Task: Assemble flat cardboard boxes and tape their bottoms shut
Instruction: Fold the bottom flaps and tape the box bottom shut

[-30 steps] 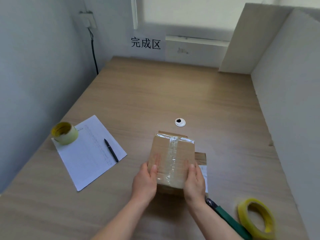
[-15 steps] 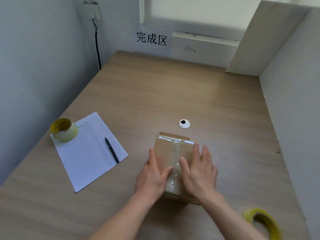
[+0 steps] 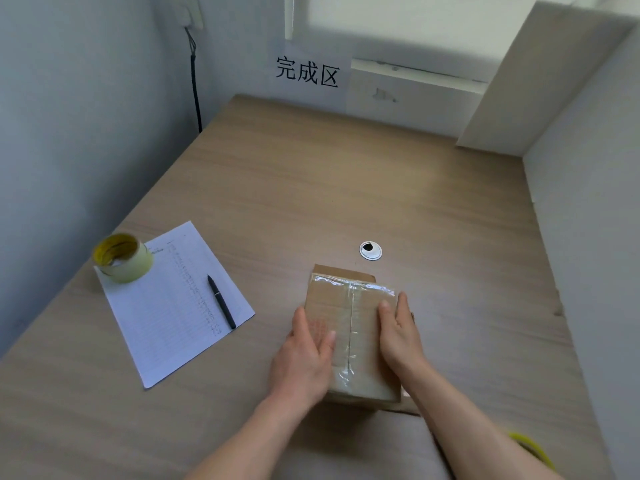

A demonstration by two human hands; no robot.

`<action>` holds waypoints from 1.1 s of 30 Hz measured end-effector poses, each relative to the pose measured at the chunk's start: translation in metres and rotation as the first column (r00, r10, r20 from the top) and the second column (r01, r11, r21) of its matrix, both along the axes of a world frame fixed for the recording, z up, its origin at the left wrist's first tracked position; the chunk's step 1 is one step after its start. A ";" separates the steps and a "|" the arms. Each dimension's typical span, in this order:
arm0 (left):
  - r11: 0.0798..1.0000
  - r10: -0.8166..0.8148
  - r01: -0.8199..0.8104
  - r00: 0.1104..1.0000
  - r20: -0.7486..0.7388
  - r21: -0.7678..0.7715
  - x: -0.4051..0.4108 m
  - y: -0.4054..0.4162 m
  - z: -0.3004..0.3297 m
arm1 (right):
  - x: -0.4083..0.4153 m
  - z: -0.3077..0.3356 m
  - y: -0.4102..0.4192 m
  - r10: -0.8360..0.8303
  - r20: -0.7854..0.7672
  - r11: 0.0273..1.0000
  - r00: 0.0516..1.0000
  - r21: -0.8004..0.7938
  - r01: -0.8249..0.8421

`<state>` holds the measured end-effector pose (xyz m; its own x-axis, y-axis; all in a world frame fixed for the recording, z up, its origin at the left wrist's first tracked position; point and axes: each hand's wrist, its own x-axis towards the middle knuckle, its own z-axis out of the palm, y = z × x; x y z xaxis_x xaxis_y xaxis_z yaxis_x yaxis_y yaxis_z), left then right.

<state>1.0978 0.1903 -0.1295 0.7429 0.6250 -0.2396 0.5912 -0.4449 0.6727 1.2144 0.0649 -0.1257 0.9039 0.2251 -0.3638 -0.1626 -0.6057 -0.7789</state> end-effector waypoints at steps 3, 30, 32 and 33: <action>0.997 0.030 -0.037 0.995 -0.097 -0.072 0.005 0.003 0.009 | 0.007 0.007 -0.001 -0.032 -0.196 0.996 0.980 0.072 0.047; 0.681 -0.247 0.012 0.945 -0.215 -0.732 -0.009 0.029 0.090 | -0.047 0.068 -0.082 -0.079 -0.434 0.945 0.897 0.255 0.206; 0.692 -0.304 0.111 0.941 -0.148 -0.713 -0.006 0.019 0.088 | -0.042 0.070 -0.079 -0.136 -0.440 0.940 0.888 0.225 0.255; 0.694 -0.310 0.154 0.946 -0.098 -0.704 -0.002 0.013 0.087 | -0.037 0.069 -0.078 -0.186 -0.423 0.925 0.887 0.228 0.303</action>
